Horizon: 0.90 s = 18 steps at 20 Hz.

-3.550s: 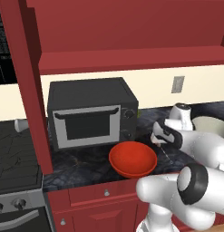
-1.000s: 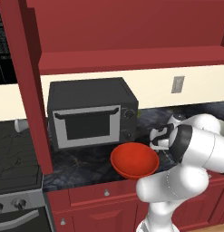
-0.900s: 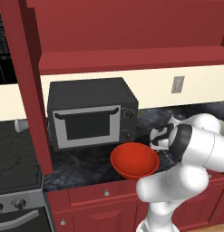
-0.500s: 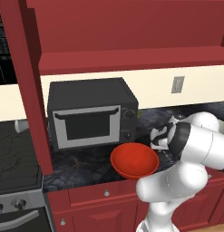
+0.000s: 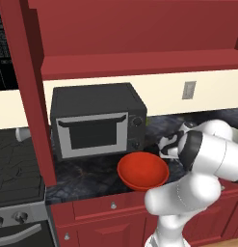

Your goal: Pick both bowls and place them on the counter. Then place the kebab skewer in one bowl and place the egg in the other bowl.

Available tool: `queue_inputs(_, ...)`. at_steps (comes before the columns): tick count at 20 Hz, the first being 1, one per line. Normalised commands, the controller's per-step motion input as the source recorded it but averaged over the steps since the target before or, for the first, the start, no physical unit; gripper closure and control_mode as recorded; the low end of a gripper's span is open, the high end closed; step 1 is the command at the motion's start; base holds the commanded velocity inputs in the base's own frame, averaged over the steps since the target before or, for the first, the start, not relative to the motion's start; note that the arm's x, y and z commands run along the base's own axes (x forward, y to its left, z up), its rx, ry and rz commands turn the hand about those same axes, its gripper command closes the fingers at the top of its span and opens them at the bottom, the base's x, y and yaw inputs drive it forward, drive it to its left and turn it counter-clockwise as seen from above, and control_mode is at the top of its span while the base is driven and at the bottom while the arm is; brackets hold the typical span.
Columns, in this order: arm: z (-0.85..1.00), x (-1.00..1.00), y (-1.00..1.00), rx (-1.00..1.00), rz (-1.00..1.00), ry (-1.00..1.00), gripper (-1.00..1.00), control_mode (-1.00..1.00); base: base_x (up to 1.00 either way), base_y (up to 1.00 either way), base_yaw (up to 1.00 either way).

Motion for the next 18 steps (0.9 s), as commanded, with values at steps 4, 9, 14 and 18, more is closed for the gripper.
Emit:
queue_inputs(4, 0.02, -0.16, 0.08, 0.00, 0.01, -0.09, 1.00, -1.00, 0.00, 0.00, 0.00)
queue_inputs(9, 0.01, -0.23, 0.07, 0.00, 0.02, -0.11, 1.00, -1.00, 0.00, 0.00, 0.00)
queue_inputs(14, 0.29, -0.30, 0.00, 0.00, 0.01, -0.16, 1.00, -1.00, 0.00, 0.00, 0.00)
queue_inputs(18, 0.51, -0.32, 0.00, 0.00, 0.00, -0.09, 1.00, -1.00, 0.00, 0.00, 0.00)
